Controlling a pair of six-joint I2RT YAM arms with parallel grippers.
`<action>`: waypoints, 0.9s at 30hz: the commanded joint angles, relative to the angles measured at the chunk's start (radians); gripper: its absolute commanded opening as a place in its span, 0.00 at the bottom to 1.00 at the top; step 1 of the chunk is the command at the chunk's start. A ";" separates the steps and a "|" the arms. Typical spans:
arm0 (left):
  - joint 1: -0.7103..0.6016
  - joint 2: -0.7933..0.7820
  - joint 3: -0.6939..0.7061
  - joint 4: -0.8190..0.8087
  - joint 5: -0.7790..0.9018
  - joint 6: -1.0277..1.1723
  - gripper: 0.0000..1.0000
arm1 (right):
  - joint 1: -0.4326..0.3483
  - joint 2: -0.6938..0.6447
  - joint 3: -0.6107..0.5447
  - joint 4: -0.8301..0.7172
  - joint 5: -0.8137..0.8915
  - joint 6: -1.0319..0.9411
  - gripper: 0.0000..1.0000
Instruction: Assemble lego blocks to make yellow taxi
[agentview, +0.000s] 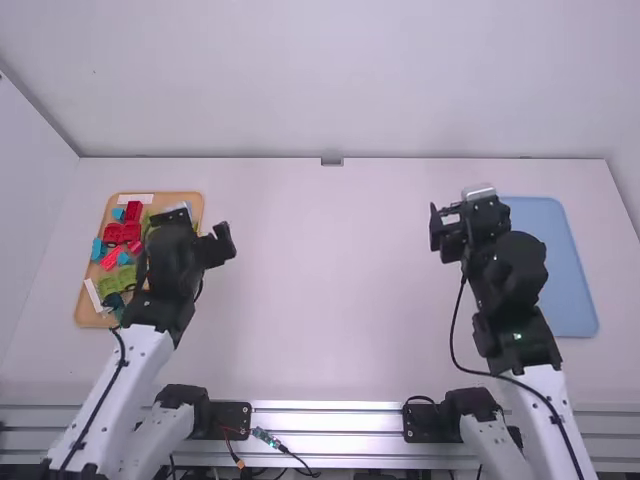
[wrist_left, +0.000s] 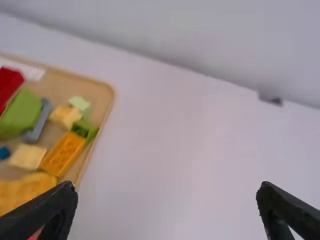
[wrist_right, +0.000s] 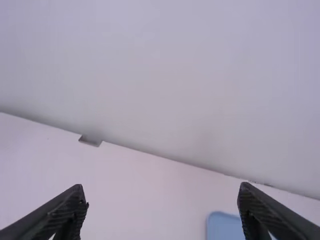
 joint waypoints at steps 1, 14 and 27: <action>-0.005 0.038 0.017 -0.006 -0.090 -0.085 0.99 | -0.001 0.040 0.065 0.004 0.002 0.005 0.84; -0.005 0.096 0.017 -0.070 -0.110 -0.280 0.99 | -0.067 0.224 0.064 -0.003 -0.001 0.082 0.99; 0.084 0.145 0.125 -0.246 -0.165 -0.487 0.99 | -0.048 0.339 0.064 -0.008 -0.001 0.075 0.99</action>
